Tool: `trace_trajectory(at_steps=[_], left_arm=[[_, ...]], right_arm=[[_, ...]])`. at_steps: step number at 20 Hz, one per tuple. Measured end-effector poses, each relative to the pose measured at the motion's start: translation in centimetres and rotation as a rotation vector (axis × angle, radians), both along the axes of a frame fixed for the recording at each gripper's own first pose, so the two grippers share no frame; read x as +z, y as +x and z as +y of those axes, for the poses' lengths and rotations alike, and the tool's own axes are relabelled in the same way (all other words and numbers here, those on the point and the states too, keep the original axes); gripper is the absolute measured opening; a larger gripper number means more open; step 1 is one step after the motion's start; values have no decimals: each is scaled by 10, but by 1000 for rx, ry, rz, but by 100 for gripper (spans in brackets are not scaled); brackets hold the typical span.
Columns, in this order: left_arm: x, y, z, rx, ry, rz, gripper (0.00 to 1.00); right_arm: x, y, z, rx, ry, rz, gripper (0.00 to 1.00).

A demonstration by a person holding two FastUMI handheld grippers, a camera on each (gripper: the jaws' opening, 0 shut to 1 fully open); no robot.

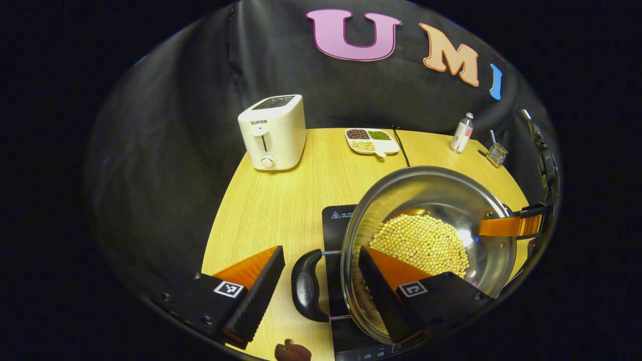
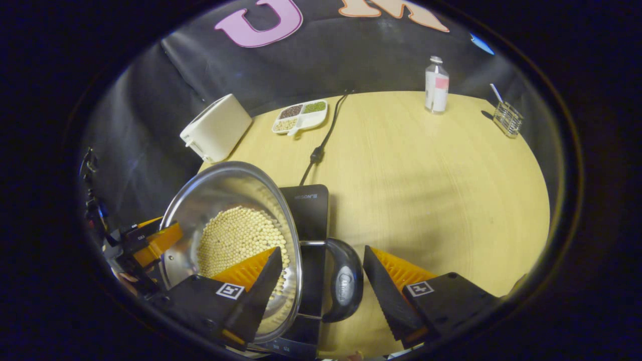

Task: First push the handle of the pot to place it horizontally, then grasp the pot with both hands and set it on the induction cooktop.

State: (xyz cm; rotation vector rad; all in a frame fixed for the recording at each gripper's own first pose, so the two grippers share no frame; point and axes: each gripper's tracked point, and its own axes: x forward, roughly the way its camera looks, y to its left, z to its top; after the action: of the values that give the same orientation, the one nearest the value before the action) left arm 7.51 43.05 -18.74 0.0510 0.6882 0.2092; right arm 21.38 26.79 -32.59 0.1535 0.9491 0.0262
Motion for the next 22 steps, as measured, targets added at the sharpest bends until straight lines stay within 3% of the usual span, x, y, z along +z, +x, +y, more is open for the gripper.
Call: trace_trajectory(at_steps=[3,5,8,9,12,13,14,16,17,18,19,22], left_arm=[[10,1,0,-10,32,-24,96],[23,2,3,-22,82,-53,96],[57,7,-7,-63,151,-143,96],[72,9,-16,-84,165,-188,96],[117,13,-50,-148,184,-330,95],[131,15,-63,-163,192,-370,95],[142,15,-74,-171,200,-397,95],[163,12,-103,-186,202,-452,95],[174,12,-121,-191,191,-487,95],[185,8,-140,-190,176,-513,94],[192,5,-156,-188,158,-546,94],[204,7,-203,-176,111,-626,94]], right_arm=[[8,1,1,6,7,-22,94],[18,4,1,2,18,-51,100],[43,11,-4,-2,33,-118,94],[53,11,-6,1,36,-140,100],[88,11,-14,15,42,-224,100],[101,9,-17,23,46,-252,94],[114,7,-21,34,51,-280,100],[141,1,-29,61,68,-345,100],[155,-3,-34,76,78,-381,94],[168,-7,-43,89,80,-418,100],[182,-10,-54,103,75,-462,94],[226,-26,-89,156,51,-600,94]])
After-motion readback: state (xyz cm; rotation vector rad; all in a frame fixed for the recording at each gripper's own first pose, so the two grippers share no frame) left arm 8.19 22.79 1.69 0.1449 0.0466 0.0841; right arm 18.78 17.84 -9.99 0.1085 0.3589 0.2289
